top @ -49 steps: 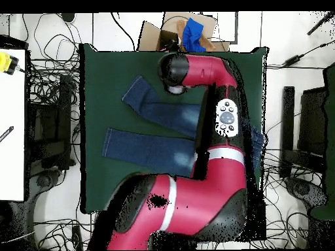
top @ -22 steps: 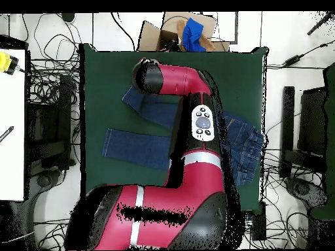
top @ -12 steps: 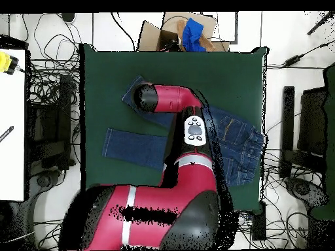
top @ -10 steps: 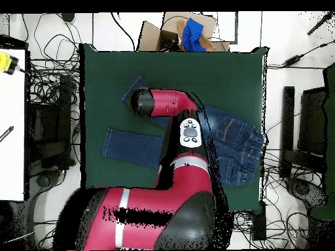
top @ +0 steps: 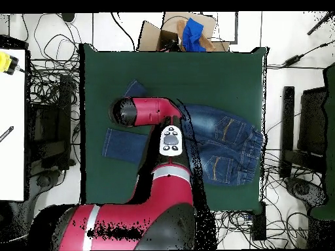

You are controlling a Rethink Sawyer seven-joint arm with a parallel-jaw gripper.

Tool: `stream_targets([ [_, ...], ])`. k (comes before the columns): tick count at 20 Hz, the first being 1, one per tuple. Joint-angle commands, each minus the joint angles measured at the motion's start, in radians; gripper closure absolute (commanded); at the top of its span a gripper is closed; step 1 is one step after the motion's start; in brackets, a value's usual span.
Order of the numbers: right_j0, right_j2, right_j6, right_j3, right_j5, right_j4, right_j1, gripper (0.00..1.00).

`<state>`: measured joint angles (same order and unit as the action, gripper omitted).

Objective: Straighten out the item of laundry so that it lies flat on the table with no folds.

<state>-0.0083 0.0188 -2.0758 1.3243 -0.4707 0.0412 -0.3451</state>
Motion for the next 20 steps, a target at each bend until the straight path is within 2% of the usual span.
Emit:
stream_targets([
  [1,0.023,0.030,-0.227,0.066,-0.021,-0.049,0.045,0.00],
  [7,0.020,0.028,-0.222,0.003,0.018,-0.060,0.118,0.00],
  [15,0.046,0.041,-0.248,-0.046,-0.014,-0.092,0.140,0.00],
  [20,0.052,0.050,-0.240,-0.075,0.029,-0.106,0.182,0.00],
])
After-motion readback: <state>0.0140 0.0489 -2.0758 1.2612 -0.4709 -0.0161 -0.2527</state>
